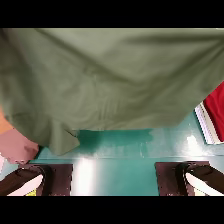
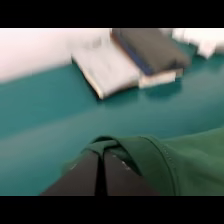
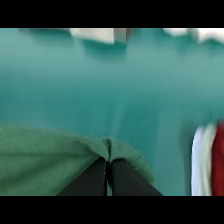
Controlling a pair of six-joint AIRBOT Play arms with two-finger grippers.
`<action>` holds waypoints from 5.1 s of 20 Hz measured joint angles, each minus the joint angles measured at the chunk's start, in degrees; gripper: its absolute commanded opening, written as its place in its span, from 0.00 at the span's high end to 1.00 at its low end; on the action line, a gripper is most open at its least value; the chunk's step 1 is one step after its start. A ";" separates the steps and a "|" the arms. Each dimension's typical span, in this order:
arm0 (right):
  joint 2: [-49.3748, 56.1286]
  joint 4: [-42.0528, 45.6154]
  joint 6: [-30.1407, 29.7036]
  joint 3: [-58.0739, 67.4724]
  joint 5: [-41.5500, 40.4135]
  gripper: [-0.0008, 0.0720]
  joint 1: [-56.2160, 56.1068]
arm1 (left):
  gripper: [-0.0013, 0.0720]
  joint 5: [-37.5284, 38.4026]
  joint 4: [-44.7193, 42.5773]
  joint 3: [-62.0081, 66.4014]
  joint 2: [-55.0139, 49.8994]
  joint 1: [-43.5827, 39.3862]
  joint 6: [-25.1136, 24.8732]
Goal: Fold the shirts.
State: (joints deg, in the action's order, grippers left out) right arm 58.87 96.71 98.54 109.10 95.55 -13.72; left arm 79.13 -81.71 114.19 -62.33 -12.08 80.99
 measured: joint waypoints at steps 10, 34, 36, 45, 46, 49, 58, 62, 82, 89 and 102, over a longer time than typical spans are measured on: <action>24.68 -6.69 -1.99 -17.81 -9.44 0.94 4.35 | 0.76 -0.02 -0.87 -11.39 -32.17 0.02 1.01; 4.66 -20.76 -0.46 -64.63 -19.37 0.29 21.84 | 0.33 -7.21 0.72 -42.95 -15.30 12.41 4.46; 4.55 -22.05 0.74 -66.93 -21.51 0.29 19.89 | 0.33 -7.69 0.76 -43.45 -15.17 12.41 4.46; 9.70 -24.17 5.25 -69.22 -26.38 0.70 11.15 | 0.32 -8.13 0.92 -44.02 -15.13 12.41 4.37; 9.94 -24.04 5.31 -69.29 -26.84 0.89 10.62 | 0.32 -8.17 0.92 -44.02 -15.13 12.41 4.24; 9.62 -24.00 5.38 -69.42 -28.89 0.96 9.57 | 0.29 -8.33 0.96 -44.02 -15.23 12.44 4.17; 7.52 -22.95 5.55 -69.44 -30.25 0.96 9.11 | 0.29 -12.17 4.20 -44.02 -24.55 12.44 2.78; 7.39 -22.95 5.57 -69.44 -30.05 0.96 9.05 | 0.29 -14.49 6.36 -44.02 -26.84 12.46 2.89; -12.61 -23.10 -1.11 -27.78 -27.12 0.96 17.40 | 0.94 -13.25 8.81 -21.03 9.81 12.52 1.20; -18.21 -23.74 -4.94 -6.03 -24.35 0.97 29.64 | 0.94 -19.98 9.27 -1.64 20.33 12.52 2.51; 6.84 -20.13 -7.74 -4.72 -11.26 0.97 25.75 | 0.94 -2.19 9.20 0.37 -13.99 12.55 3.04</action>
State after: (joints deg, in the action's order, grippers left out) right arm 65.71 76.58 90.80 104.38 84.29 12.03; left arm 76.95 -72.51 114.56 -76.31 0.47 84.03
